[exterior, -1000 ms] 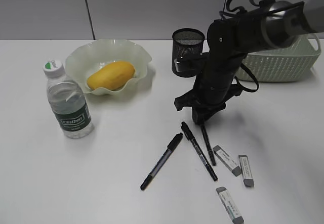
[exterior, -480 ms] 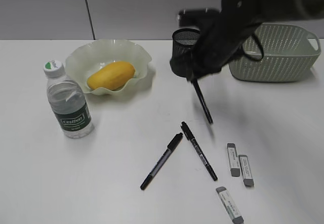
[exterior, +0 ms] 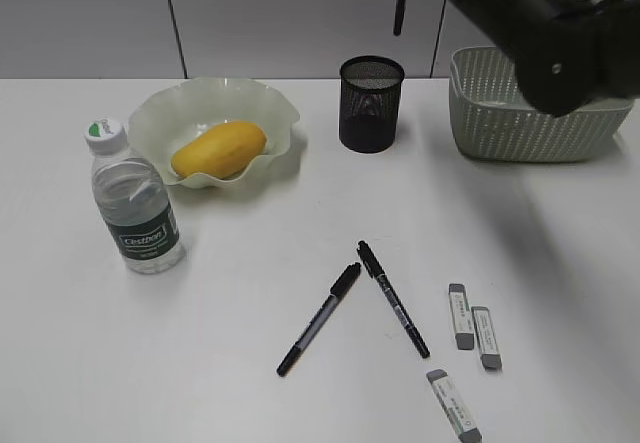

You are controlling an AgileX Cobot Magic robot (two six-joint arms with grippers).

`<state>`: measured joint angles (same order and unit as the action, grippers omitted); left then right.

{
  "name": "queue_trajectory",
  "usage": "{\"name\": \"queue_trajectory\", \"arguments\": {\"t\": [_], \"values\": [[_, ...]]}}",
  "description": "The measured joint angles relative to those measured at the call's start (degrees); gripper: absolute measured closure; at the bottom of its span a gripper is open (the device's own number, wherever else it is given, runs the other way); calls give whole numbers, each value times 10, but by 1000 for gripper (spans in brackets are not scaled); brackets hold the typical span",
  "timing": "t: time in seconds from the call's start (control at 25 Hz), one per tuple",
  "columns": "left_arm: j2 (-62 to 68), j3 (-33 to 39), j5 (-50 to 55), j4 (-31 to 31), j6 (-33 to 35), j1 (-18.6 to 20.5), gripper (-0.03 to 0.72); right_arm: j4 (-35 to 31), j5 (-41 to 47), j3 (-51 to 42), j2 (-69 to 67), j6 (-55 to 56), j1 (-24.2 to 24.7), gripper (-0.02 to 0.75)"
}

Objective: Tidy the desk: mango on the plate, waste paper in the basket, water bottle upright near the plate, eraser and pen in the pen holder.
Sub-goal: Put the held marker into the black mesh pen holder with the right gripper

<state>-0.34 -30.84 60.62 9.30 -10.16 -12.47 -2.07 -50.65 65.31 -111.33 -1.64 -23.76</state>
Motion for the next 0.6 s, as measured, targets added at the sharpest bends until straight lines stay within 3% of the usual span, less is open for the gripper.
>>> {"name": "queue_trajectory", "arguments": {"t": [0.4,0.6], "values": [[0,0,0,0,0,0,189,-7,-3,115,-153,-6,1,616],[0,0,0,0,0,0,189,-8,28,117,-157,-6,1,352]]}}
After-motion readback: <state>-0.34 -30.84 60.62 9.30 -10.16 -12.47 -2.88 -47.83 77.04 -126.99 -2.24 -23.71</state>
